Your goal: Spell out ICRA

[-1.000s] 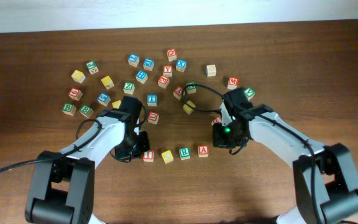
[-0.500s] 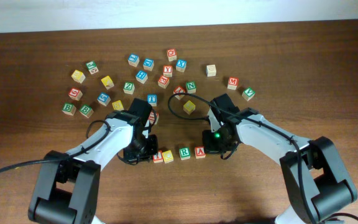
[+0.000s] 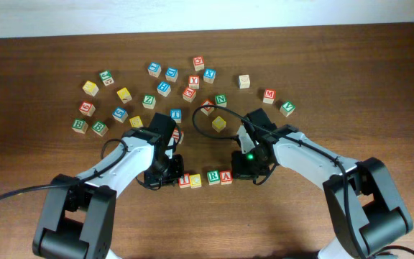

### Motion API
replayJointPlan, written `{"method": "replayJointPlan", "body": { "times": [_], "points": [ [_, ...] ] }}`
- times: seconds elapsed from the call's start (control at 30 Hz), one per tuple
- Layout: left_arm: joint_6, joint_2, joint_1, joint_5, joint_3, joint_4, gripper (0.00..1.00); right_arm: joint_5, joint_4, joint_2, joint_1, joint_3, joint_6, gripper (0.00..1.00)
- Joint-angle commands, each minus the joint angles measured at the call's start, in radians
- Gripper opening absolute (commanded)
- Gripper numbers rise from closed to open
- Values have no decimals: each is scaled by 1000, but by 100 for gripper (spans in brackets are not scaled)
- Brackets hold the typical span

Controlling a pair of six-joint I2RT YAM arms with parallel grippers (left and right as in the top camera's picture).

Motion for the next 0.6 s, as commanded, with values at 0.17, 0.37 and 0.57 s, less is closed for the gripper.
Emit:
{"method": "replayJointPlan", "body": {
  "times": [0.17,0.37,0.57],
  "points": [
    [2,2,-6,46,-11,28,1,-42,3,13,14,-6,39,4],
    [2,2,-6,82,-11,56,1,-13,17,14,77,-6,59,4],
    [2,2,-6,92,-11,80,1,4,13,14,89,-6,64,4]
  ]
}}
